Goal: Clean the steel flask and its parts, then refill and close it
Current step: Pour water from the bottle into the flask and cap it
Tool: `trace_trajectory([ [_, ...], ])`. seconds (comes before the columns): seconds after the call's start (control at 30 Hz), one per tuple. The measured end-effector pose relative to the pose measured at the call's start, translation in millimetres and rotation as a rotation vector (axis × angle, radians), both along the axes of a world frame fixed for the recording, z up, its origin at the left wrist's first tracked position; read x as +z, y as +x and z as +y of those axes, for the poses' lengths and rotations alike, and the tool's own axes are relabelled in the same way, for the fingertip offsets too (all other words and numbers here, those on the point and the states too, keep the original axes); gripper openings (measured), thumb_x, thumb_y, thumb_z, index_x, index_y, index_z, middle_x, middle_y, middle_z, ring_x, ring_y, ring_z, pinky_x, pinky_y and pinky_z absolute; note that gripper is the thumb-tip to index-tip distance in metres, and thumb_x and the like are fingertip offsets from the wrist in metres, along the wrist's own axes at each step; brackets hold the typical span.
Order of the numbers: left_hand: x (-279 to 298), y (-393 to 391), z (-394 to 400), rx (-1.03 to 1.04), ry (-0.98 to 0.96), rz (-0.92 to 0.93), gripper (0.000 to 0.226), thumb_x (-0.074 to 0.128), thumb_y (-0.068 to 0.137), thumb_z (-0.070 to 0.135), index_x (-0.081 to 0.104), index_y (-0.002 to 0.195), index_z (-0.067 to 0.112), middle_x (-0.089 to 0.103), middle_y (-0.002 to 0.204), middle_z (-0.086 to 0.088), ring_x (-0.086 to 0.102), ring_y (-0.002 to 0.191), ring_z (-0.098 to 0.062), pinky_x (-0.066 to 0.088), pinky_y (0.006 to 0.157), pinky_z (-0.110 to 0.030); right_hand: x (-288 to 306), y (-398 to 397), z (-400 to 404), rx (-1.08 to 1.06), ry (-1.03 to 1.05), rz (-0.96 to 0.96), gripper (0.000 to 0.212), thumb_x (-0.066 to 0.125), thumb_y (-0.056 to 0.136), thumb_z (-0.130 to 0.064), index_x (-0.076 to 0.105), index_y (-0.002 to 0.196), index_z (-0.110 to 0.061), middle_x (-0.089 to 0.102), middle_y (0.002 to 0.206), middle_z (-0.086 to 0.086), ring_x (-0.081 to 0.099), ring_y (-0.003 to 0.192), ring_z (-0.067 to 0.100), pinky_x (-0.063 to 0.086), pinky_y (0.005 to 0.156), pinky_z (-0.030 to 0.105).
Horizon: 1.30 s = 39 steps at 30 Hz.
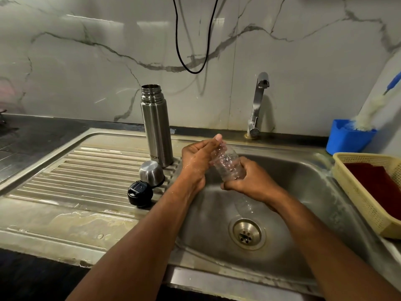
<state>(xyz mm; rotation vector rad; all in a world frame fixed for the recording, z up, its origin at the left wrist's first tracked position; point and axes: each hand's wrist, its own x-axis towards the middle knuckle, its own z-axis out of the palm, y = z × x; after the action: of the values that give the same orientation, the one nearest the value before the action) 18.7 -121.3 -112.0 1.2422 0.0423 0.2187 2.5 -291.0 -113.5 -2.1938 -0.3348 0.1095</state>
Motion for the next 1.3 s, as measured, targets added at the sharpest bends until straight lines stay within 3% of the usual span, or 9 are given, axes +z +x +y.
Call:
trace_trajectory([
  [0.2,-5,7,3,0.064,0.026,-0.043,0.041,0.088,0.083,0.027,0.077,0.111,0.0,0.079,0.104,-0.017,0.077,0.101,-0.025,0.062,0.095,-0.044,-7,1,-1,-0.02,0.012,-0.1,0.064,0.092,0.074,-0.028,0.057,0.127,-0.033,0.068,0.106,-0.017,0.066,0.094,-0.003,0.053,0.077,0.014],
  [0.37,-8,6,2,0.06,0.182,-0.084,0.024,0.084,0.088,0.027,0.077,0.109,0.019,0.081,0.103,-0.001,0.077,0.101,-0.016,0.062,0.097,-0.041,-19,10,10,-0.147,0.126,-0.109,0.073,0.095,0.069,-0.028,0.057,0.132,-0.03,0.068,0.117,-0.011,0.067,0.107,0.005,0.058,0.093,0.029],
  [0.53,-6,11,6,0.182,0.268,-0.019,0.044,0.08,0.087,0.052,0.074,0.122,0.026,0.079,0.111,0.006,0.074,0.106,-0.012,0.061,0.098,-0.045,-12,41,25,-0.139,0.147,-0.139,0.059,0.094,0.073,-0.025,0.064,0.123,-0.024,0.07,0.113,-0.012,0.066,0.105,0.002,0.054,0.091,0.022],
  [0.77,8,51,14,0.249,0.521,0.1,0.047,0.059,0.103,0.017,0.057,0.149,0.022,0.066,0.144,0.002,0.061,0.133,-0.018,0.046,0.11,-0.031,9,130,68,-0.225,0.326,-0.248,0.067,0.091,0.076,-0.033,0.064,0.135,-0.019,0.076,0.111,-0.002,0.074,0.1,0.013,0.062,0.086,0.033],
  [0.9,-11,57,16,0.237,0.55,0.123,0.048,0.051,0.1,0.003,0.064,0.136,0.034,0.068,0.123,0.016,0.062,0.12,-0.011,0.044,0.095,-0.026,15,169,90,-0.241,0.297,-0.296,0.067,0.087,0.081,-0.034,0.059,0.141,-0.022,0.07,0.124,0.0,0.066,0.103,0.012,0.048,0.071,0.011],
  [0.97,-21,55,14,0.25,0.594,0.139,0.047,0.051,0.1,0.0,0.062,0.14,0.024,0.065,0.126,0.01,0.059,0.117,-0.01,0.042,0.096,-0.025,14,185,97,-0.264,0.302,-0.305,0.067,0.085,0.085,-0.032,0.056,0.144,-0.022,0.068,0.13,0.002,0.061,0.104,0.01,0.043,0.068,0.008],
  [1.1,-38,63,9,0.322,0.697,0.091,0.055,0.049,0.097,-0.003,0.057,0.148,0.018,0.06,0.149,-0.004,0.055,0.138,-0.021,0.043,0.118,-0.037,9,202,105,-0.326,0.323,-0.338,0.067,0.084,0.085,-0.033,0.056,0.144,-0.021,0.069,0.13,0.004,0.063,0.106,0.011,0.054,0.083,0.02],
  [1.2,-40,62,8,0.35,0.708,0.089,0.053,0.051,0.098,-0.003,0.058,0.145,0.019,0.06,0.148,-0.002,0.058,0.126,-0.012,0.043,0.113,-0.029,8,210,107,-0.344,0.319,-0.35,0.068,0.085,0.083,-0.036,0.057,0.144,-0.021,0.071,0.127,0.006,0.068,0.11,0.018,0.059,0.096,0.038],
  [1.3,-40,59,8,0.334,0.725,0.082,0.052,0.053,0.099,-0.002,0.058,0.146,0.02,0.058,0.148,0.001,0.05,0.109,0.0,0.035,0.1,-0.017,10,214,108,-0.325,0.29,-0.333,0.07,0.084,0.085,-0.035,0.053,0.146,-0.021,0.069,0.13,0.007,0.067,0.114,0.02,0.058,0.098,0.038],
])
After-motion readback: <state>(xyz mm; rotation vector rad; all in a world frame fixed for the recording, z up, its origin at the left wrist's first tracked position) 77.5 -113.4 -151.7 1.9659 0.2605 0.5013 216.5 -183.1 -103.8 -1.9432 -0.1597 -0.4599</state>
